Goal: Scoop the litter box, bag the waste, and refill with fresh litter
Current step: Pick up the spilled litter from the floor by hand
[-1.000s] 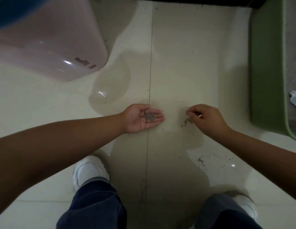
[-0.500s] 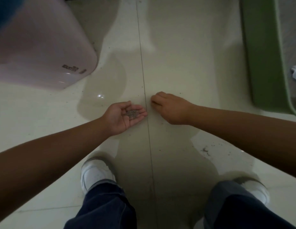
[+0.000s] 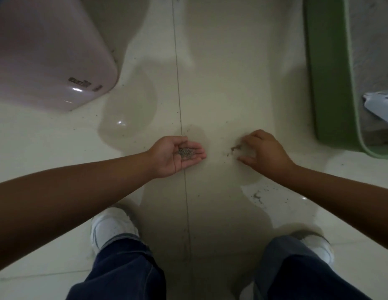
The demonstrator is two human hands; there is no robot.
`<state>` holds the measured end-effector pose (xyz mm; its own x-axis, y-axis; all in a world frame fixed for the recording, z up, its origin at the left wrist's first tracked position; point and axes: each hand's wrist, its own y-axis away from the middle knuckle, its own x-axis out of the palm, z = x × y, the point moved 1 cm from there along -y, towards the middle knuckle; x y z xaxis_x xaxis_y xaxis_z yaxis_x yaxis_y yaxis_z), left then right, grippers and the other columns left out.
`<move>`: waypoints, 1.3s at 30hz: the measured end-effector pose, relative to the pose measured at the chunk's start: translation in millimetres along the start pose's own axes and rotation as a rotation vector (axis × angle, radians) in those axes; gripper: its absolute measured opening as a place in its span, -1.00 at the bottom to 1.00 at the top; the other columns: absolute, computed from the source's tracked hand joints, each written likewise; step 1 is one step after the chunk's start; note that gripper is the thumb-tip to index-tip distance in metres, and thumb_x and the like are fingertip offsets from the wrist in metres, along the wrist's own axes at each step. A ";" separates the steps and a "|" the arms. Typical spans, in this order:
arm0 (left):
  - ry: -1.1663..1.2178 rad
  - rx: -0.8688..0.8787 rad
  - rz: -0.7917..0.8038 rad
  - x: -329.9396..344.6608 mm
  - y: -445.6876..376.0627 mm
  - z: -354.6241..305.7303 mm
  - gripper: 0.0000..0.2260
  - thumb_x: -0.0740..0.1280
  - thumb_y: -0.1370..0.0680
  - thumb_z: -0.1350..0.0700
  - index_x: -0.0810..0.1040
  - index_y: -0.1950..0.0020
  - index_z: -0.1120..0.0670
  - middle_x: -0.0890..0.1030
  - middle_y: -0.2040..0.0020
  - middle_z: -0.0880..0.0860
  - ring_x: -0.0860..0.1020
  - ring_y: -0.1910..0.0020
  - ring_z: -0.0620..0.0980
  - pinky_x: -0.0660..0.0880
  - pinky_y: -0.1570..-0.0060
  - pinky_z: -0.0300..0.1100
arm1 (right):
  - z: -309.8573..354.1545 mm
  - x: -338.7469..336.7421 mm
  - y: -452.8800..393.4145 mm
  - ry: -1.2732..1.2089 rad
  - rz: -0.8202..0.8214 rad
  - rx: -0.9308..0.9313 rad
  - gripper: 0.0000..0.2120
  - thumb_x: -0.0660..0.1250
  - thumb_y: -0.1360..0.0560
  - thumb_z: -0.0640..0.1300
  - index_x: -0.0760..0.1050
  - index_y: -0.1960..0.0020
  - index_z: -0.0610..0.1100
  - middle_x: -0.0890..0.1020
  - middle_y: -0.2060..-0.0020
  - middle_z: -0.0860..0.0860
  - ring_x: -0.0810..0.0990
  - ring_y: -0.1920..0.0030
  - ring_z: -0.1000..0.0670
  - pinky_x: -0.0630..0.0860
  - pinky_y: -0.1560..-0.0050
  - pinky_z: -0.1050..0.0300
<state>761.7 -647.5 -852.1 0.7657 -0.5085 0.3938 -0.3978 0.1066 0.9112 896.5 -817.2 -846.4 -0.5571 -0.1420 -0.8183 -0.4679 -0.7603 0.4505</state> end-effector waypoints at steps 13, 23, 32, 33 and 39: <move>-0.008 -0.031 -0.020 -4.3 -1.7 6.5 -0.45 0.04 -0.63 0.17 0.62 0.41 0.34 0.64 0.40 0.22 0.66 0.42 0.09 0.60 0.39 -0.19 | 16.0 22.7 -9.3 0.135 0.080 -0.201 -0.87 0.45 -0.10 -0.46 0.53 0.43 -0.34 0.54 0.48 -0.21 0.53 0.52 -0.17 0.51 0.59 0.13; 0.008 -0.007 -0.039 -4.2 -0.9 2.1 -0.56 0.05 -0.63 0.17 0.55 0.28 0.36 0.63 0.41 0.22 0.65 0.44 0.10 0.59 0.41 -0.19 | 15.5 12.7 -15.4 0.328 0.060 -0.412 -0.73 0.03 -0.20 -0.35 0.51 0.42 -0.27 0.53 0.50 -0.14 0.50 0.54 -0.09 0.37 0.59 0.32; 0.042 -0.004 -0.063 -2.4 -0.2 3.6 -0.61 0.02 -0.64 0.14 0.49 0.16 0.35 0.63 0.42 0.21 0.64 0.34 0.12 0.54 0.04 -0.10 | 36.2 4.3 -15.6 -0.247 0.026 0.043 -0.89 0.20 -0.50 -0.38 0.49 0.04 -0.36 0.53 0.22 -0.09 0.51 0.25 0.03 0.30 0.29 0.35; 0.056 -0.005 -0.065 0.5 -0.2 4.9 -0.61 0.01 -0.65 0.14 0.48 0.16 0.35 0.63 0.42 0.21 0.61 0.27 0.14 0.48 -0.05 -0.07 | 40.8 1.2 -12.6 -0.397 0.049 0.076 -0.91 0.25 -0.51 -0.34 0.51 0.05 -0.33 0.54 0.29 -0.02 0.50 0.35 0.19 0.34 0.33 0.43; 0.067 -0.041 -0.025 15.1 -2.0 12.9 -0.62 0.02 -0.64 0.16 0.48 0.20 0.35 0.61 0.46 0.20 0.54 0.20 0.12 0.40 -0.12 -0.05 | 12.8 -18.2 0.4 -0.352 -0.030 0.189 -0.85 0.30 -0.50 -0.24 0.59 0.04 -0.30 0.63 0.17 -0.12 0.55 0.23 0.08 0.31 0.28 0.38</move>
<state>767.6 -666.4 -849.5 0.8080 -0.4531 0.3766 -0.3580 0.1301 0.9246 897.7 -806.8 -826.8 -0.7269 0.1296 -0.6744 -0.5872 -0.6265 0.5125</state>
